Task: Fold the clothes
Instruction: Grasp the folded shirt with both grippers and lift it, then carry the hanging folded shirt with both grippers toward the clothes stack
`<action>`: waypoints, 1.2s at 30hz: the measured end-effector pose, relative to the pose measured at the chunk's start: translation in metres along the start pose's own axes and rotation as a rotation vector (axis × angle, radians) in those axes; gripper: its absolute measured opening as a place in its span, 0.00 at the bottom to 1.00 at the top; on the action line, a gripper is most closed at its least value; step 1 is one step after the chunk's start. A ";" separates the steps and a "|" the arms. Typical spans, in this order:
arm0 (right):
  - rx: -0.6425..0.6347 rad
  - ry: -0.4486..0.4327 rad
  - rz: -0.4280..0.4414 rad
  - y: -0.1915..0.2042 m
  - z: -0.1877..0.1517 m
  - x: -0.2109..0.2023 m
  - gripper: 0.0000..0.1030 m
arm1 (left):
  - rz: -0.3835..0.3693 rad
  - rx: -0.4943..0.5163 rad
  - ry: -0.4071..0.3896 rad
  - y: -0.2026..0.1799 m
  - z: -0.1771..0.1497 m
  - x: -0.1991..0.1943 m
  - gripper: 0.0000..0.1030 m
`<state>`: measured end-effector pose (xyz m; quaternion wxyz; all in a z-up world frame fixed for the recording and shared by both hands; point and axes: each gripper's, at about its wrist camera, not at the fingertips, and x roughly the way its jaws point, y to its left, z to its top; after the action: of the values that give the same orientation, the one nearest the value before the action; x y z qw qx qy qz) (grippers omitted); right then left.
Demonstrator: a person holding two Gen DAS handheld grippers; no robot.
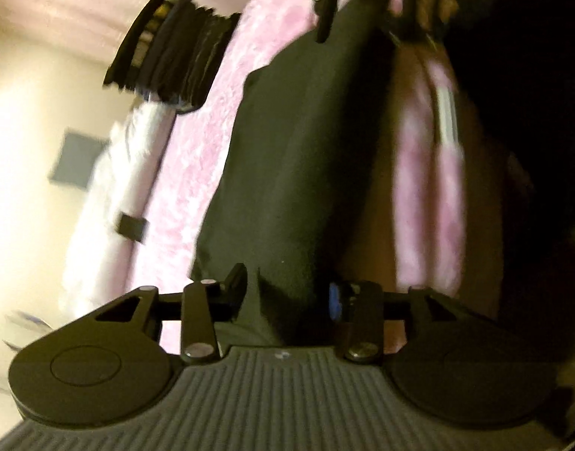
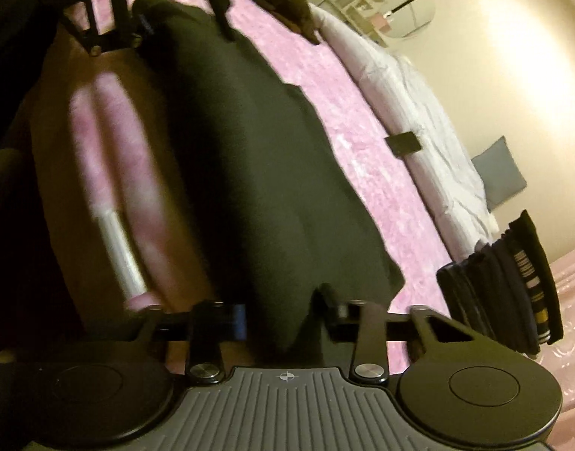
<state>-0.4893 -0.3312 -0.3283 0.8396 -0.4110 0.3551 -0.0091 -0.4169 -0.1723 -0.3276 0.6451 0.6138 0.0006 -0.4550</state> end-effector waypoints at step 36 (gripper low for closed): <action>-0.115 0.100 -0.023 0.027 -0.009 0.002 0.24 | -0.059 -0.006 0.054 0.000 -0.004 0.012 0.21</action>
<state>-0.5009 -0.3197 -0.3518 0.7956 -0.4617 0.3918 -0.0186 -0.4074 -0.1759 -0.3355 0.6333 0.6236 0.0376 -0.4568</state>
